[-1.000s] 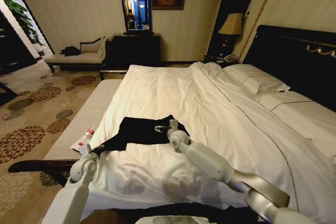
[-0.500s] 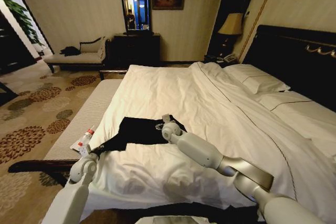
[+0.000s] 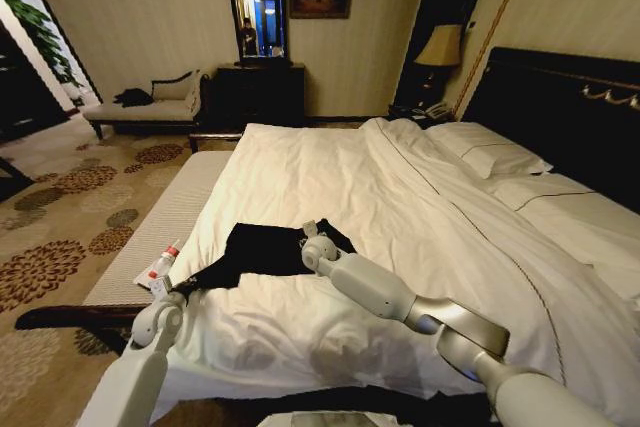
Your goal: Fold the clothes on the bed.
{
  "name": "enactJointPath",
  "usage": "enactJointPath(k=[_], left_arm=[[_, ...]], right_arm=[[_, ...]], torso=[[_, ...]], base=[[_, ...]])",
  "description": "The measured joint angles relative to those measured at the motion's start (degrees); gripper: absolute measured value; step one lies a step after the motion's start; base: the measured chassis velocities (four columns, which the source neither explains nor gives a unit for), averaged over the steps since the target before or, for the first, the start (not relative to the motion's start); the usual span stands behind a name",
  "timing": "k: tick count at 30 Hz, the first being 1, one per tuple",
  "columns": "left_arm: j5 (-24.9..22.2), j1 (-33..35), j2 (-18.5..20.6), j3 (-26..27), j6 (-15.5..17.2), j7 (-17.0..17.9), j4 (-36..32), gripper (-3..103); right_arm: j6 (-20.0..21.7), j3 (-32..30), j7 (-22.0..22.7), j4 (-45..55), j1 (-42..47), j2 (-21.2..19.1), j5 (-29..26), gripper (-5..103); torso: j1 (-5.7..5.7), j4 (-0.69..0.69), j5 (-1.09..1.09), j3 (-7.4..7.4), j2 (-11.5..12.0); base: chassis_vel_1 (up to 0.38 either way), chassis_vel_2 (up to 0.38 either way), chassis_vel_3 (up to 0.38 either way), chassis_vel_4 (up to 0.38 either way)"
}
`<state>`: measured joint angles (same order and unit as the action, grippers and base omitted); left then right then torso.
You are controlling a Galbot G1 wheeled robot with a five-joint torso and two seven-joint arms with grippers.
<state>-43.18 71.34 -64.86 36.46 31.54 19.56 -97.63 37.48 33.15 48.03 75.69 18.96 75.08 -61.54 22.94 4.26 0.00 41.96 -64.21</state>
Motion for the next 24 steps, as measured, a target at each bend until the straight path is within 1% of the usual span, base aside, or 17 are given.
enactJointPath(k=[1, 2, 3, 6, 7, 10, 11, 13, 15, 17, 19, 20, 21, 22, 24], left_arm=[[0.0, 0.0, 0.0, 0.0, 0.0, 0.0, 0.0, 1], [-0.2, -0.2, 0.1, 0.0, 0.0, 0.0, 0.1, 1], [-0.2, -0.2, 0.1, 0.0, 0.0, 0.0, 0.1, 1], [-0.5, -0.5, 0.1, -0.1, 0.0, 0.1, 0.5, 1], [-0.5, -0.5, 0.1, -0.1, 0.0, 0.1, 0.5, 1], [-0.5, -0.8, 0.1, -0.2, 0.0, 0.1, 1.0, 1], [-0.5, -0.8, 0.1, -0.2, 0.0, 0.1, 1.0, 1], [-0.5, -1.0, 0.0, -0.3, 0.0, 0.1, 1.2, 1], [-0.6, -1.0, 0.0, -0.3, 0.0, 0.1, 1.3, 1], [-0.7, -1.2, 0.1, -0.3, 0.0, 0.2, 1.3, 1], [-1.2, -1.4, 0.3, -0.1, 0.0, 0.3, 1.0, 1], [-1.2, -1.4, 0.3, -0.1, 0.0, 0.3, 1.0, 1], [-1.4, -1.4, 0.4, -0.1, 0.0, 0.3, 0.8, 1], [-1.4, -1.5, 0.4, 0.0, 0.0, 0.4, 0.7, 1], [-1.9, -1.8, 0.6, 0.0, -0.5, 0.4, -0.1, 1]], right_arm=[[0.0, 0.1, 0.0, -0.1, 0.1, 0.0, 0.0, 50], [0.2, 0.2, 0.1, -0.4, 0.2, 0.1, 0.2, 44], [0.2, 0.2, 0.1, -0.4, 0.2, 0.1, 0.2, 44], [0.6, 0.3, 0.3, -1.1, 0.5, 0.2, 0.8, 28], [0.6, 0.3, 0.3, -1.1, 0.5, 0.2, 0.8, 28], [0.5, 0.2, 0.1, -0.9, 1.1, -0.2, 1.1, 13], [0.5, 0.2, 0.1, -0.9, 1.1, -0.2, 1.1, 13], [-0.1, 0.0, -0.5, 0.2, 1.8, -0.7, 1.5, 3], [-0.6, -0.1, -0.9, 0.7, 2.1, -1.0, 1.8, 3], [-2.0, -0.7, -2.5, 2.2, 3.1, -1.9, 2.5, 1], [-5.3, -2.1, -5.6, 4.8, 4.3, -3.6, 3.3, 0], [-5.3, -2.1, -5.6, 4.8, 4.3, -3.6, 3.3, 0], [-6.8, -2.7, -7.0, 5.7, 4.8, -4.3, 3.7, 0], [-7.5, -2.9, -7.5, 6.0, 4.9, -4.7, 3.9, 0], [-16.0, -5.9, -14.7, 8.8, 7.2, -8.2, 6.4, 0]], torso=[[0.00, 0.00, 0.00, 0.00, 0.0], [0.00, 0.00, 0.00, 0.00, 0.0], [0.00, 0.00, 0.00, 0.00, 0.0], [0.00, 0.00, 0.00, 0.00, 0.0], [0.00, 0.00, 0.00, 0.00, 0.0], [0.00, -0.01, 0.00, 0.00, 0.0], [0.00, -0.01, 0.00, 0.00, 0.0], [0.00, 0.00, 0.00, 0.00, 0.0], [0.00, 0.00, 0.00, 0.00, 0.0], [0.00, 0.00, 0.00, 0.00, 0.0], [0.00, -0.01, 0.00, 0.00, 0.0], [0.00, -0.01, 0.00, 0.00, 0.0], [0.00, -0.02, 0.01, 0.00, 0.0], [0.00, -0.02, 0.01, 0.00, 0.0], [0.00, -0.02, 0.02, 0.00, 0.0]], base=[[0.000, 0.000, 0.000, 0.000], [0.000, 0.000, 0.000, 0.000], [0.000, 0.000, 0.000, 0.000], [0.000, 0.000, 0.000, 0.000], [0.000, 0.000, 0.000, 0.000], [0.000, 0.000, 0.000, 0.000], [0.000, 0.000, 0.000, 0.000], [0.000, 0.000, 0.000, 0.000], [0.000, 0.000, 0.000, 0.000], [0.000, 0.000, 0.000, 0.000], [0.000, 0.000, 0.000, 0.000], [0.000, 0.000, 0.000, 0.000], [0.000, 0.000, 0.000, 0.000], [0.000, 0.000, 0.000, 0.000], [0.000, 0.000, 0.000, 0.000]])
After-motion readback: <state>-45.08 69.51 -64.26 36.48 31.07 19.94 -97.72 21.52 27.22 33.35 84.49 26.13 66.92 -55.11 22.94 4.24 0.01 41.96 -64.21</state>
